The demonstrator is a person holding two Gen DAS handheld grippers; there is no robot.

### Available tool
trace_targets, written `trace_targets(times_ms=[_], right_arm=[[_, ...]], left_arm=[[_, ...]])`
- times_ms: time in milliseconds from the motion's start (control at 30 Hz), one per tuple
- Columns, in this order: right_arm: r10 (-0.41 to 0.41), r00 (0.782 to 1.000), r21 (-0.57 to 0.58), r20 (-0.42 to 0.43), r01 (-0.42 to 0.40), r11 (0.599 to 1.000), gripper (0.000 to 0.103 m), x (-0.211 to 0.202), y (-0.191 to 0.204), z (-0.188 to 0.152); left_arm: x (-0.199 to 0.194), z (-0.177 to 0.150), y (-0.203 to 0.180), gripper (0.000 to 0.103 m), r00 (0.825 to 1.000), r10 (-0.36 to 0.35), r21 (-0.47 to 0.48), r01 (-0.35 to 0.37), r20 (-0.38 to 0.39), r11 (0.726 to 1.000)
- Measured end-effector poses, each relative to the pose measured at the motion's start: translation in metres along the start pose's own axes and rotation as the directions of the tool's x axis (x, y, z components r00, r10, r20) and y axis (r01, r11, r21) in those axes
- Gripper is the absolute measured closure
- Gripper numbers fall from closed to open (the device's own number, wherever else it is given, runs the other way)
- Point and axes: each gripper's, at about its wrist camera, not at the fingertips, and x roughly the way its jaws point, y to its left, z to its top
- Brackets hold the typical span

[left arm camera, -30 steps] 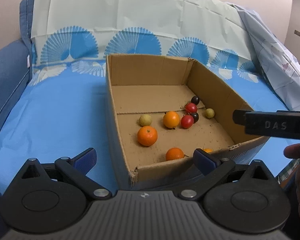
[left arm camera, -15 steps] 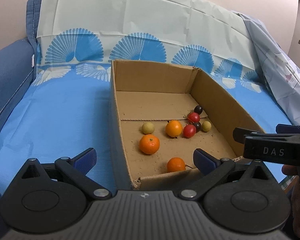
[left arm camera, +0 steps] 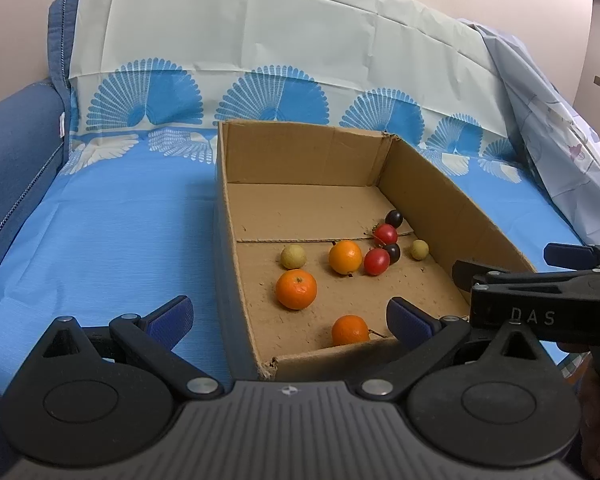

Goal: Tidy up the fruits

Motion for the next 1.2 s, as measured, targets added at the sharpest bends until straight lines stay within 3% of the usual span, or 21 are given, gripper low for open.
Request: trace_targets(times_ms=[567, 1200], right_arm=[[-0.003, 1.0, -0.006, 0.001, 0.003, 1.0, 0.001, -0.0001, 0.0015, -0.0004], [-0.007, 1.0, 0.02, 0.02, 0.007, 1.0, 0.001, -0.0013, -0.0025, 0.0037]], left_arm=[[0.0006, -0.0004, -0.0009, 0.0, 1.0, 0.005, 0.01, -0.005, 0.006, 1.0], [-0.0049, 0.0008, -0.0069, 0.0, 0.996, -0.019, 0.057, 0.014, 0.085, 0.998]])
